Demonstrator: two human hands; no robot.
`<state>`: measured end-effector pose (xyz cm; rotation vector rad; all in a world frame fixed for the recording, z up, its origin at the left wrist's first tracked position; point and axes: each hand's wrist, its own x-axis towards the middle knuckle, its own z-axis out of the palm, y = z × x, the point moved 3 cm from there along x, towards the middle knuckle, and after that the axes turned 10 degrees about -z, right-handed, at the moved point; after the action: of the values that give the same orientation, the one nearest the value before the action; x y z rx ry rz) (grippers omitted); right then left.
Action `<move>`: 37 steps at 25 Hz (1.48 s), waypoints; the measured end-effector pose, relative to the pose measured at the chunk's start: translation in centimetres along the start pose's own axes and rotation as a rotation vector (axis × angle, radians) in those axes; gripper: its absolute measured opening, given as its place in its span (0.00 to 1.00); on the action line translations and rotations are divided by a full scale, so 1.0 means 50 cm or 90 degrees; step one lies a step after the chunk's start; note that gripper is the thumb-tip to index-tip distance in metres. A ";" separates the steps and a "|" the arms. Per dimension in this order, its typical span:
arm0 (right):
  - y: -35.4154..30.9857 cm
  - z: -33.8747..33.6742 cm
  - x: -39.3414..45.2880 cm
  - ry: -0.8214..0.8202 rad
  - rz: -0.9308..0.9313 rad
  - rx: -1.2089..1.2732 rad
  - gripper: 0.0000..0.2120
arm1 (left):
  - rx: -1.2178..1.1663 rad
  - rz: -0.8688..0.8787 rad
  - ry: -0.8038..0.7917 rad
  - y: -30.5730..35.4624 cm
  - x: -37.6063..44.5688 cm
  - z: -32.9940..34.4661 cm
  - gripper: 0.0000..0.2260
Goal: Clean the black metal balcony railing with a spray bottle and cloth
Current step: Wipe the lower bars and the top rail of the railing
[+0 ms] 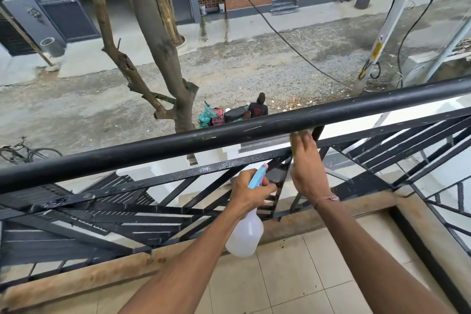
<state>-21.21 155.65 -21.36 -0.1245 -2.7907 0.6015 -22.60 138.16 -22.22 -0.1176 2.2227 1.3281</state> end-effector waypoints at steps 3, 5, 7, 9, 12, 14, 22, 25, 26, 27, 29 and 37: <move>0.024 0.096 -0.005 -0.113 -0.050 -0.186 0.35 | -0.039 -0.025 0.024 -0.024 -0.004 -0.034 0.06; 0.015 0.115 -0.005 -0.124 -0.044 -0.222 0.34 | -0.053 -0.031 0.039 -0.041 -0.005 -0.061 0.06; 0.002 0.112 0.000 -0.119 -0.063 -0.250 0.32 | -0.061 -0.038 0.049 -0.058 -0.007 -0.082 0.06; -0.019 0.120 0.000 -0.110 -0.115 -0.268 0.29 | -0.066 -0.042 0.064 -0.076 -0.007 -0.106 0.06; -0.078 0.153 -0.003 -0.119 -0.197 -0.272 0.29 | -0.083 -0.051 0.082 -0.097 -0.009 -0.140 0.05; -0.129 0.183 0.003 -0.142 -0.245 -0.267 0.30 | -0.089 -0.055 0.099 -0.107 -0.012 -0.163 0.04; -0.217 0.229 0.010 -0.146 -0.256 -0.264 0.27 | -0.151 -0.098 0.155 -0.222 -0.042 -0.309 0.05; -0.264 0.242 0.010 -0.139 -0.265 -0.257 0.27 | -0.151 -0.095 0.167 -0.259 -0.048 -0.360 0.04; -0.288 0.252 0.010 -0.141 -0.268 -0.250 0.27 | -0.159 -0.096 0.170 -0.270 -0.050 -0.376 0.04; -0.313 0.263 0.009 -0.144 -0.271 -0.245 0.28 | -0.169 -0.099 0.174 -0.280 -0.053 -0.393 0.04; -0.358 0.283 0.006 -0.150 -0.275 -0.238 0.28 | -0.182 -0.108 0.180 -0.295 -0.058 -0.424 0.04; -0.567 0.380 -0.006 -0.177 -0.305 -0.205 0.29 | -0.213 -0.116 0.212 -0.382 -0.097 -0.569 0.04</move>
<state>-27.17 122.42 -26.27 0.5889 -2.9956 0.0523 -23.52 103.64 -24.55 -0.6920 2.1616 1.6598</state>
